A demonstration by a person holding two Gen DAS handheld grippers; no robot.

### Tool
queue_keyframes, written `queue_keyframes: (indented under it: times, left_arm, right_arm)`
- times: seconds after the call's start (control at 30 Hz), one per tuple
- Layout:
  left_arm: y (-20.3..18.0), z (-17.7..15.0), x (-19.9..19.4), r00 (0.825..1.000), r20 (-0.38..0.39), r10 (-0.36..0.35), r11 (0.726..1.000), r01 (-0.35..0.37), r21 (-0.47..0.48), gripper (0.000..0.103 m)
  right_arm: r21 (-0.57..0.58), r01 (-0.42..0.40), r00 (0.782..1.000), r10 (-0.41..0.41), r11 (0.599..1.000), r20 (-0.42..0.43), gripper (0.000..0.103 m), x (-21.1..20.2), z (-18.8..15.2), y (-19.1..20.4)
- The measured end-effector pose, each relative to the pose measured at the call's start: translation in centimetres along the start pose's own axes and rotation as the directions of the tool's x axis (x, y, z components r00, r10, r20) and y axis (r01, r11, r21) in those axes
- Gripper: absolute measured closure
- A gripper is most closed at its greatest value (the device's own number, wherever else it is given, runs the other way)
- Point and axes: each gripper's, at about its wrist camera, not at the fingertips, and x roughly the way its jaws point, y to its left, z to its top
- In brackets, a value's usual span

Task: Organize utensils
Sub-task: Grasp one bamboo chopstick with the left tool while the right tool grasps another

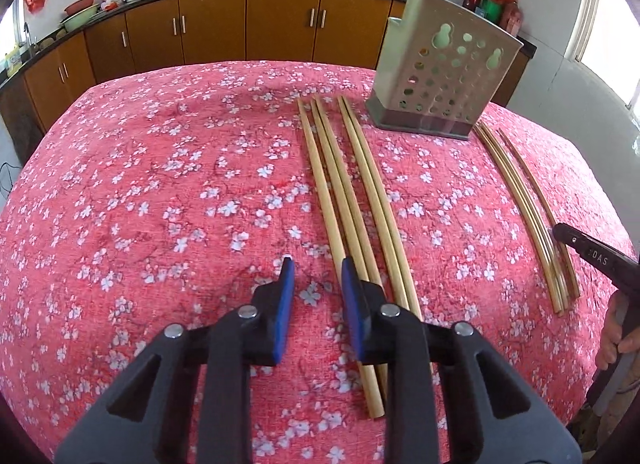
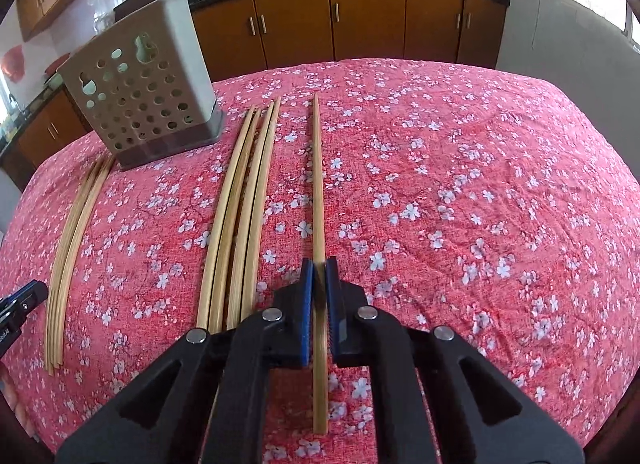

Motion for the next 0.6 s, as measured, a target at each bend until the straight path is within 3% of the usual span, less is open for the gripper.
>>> queue_keyframes:
  times: [0.17, 0.3, 0.37, 0.6]
  left_arm:
    - [-0.9, -0.2, 0.3, 1.000, -0.011, 0.005, 1.000, -0.004, 0.030, 0.082]
    - [-1.5, -0.5, 0.7, 0.999, -0.010, 0.050, 0.997, -0.049, 0.060, 0.087]
    - [-1.4, -0.4, 0.7, 0.998, -0.009, 0.058, 0.996, -0.058, 0.062, 0.094]
    - [3.0, 2.6, 2.3, 0.987, 0.001, 0.160, 0.987, -0.160, 0.015, 0.094]
  right_arm:
    - [-0.018, 0.011, 1.000, -0.011, 1.000, 0.006, 0.095, 0.7, 0.3, 0.1]
    - [-0.023, 0.006, 1.000, -0.006, 1.000, 0.007, 0.095, 0.3, -0.3, 0.3]
    - [-0.030, 0.002, 1.000, -0.002, 1.000, 0.010, 0.095, -0.1, -0.8, 0.4]
    - [-0.048, 0.023, 0.999, -0.022, 0.999, 0.028, 0.095, 1.2, 0.7, -0.3]
